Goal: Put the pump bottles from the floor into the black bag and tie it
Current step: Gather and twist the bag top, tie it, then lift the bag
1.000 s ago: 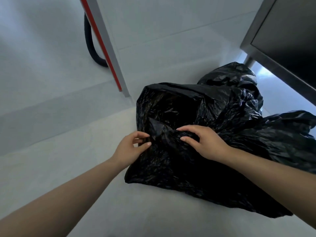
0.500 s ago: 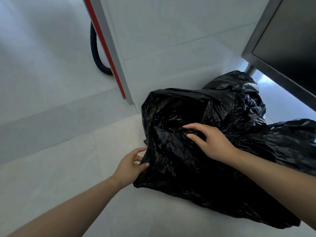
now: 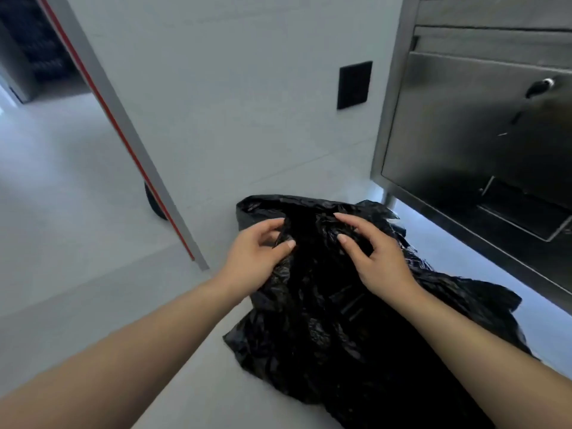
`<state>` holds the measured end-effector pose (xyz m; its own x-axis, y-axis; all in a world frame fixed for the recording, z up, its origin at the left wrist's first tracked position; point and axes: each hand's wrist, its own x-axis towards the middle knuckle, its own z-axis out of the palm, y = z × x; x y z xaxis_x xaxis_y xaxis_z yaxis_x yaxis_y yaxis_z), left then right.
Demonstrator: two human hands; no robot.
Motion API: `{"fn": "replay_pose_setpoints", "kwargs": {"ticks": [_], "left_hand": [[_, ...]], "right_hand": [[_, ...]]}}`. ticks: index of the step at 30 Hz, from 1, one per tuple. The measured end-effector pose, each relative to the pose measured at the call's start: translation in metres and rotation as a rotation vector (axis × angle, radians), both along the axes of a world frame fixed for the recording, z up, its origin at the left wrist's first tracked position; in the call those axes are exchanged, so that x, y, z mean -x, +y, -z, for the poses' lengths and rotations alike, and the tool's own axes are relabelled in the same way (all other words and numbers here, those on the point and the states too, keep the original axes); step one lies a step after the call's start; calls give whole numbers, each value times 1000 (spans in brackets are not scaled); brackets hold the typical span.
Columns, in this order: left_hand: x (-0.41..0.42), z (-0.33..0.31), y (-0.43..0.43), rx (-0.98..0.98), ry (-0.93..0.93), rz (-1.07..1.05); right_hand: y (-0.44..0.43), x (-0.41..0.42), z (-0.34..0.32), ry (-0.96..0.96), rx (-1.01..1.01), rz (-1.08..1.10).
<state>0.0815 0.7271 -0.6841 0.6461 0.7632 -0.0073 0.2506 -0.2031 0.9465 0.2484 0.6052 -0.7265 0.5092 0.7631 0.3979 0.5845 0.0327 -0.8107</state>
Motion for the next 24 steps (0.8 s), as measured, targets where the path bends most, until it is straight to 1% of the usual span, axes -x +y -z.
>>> {"fn": "replay_pose_setpoints", "kwargs": {"ticks": [3, 5, 7, 11, 13, 16, 20, 24], "left_hand": [[-50, -14, -17, -46, 32, 9], [-77, -16, -32, -2, 39, 46], [-93, -13, -52, -19, 55, 76], [-110, -10, -75, -380, 49, 12], [-124, -18, -75, -454, 42, 28], [-144, -26, -75, -461, 10, 89], [-154, -18, -78, -521, -85, 67], [-155, -8, -79, -478, -167, 107]], "right_hand": [[-20, -37, -11, 66, -69, 132], [-35, -62, -13, 115, -109, 212], [-46, -81, -11, 139, -120, 231], [-56, -92, 3, 146, -116, 117], [-60, -94, 11, 170, -122, 87], [-69, -102, 19, 194, -137, 91], [-80, -115, 24, 292, -149, 143], [-87, -111, 23, 237, -95, 162]]}}
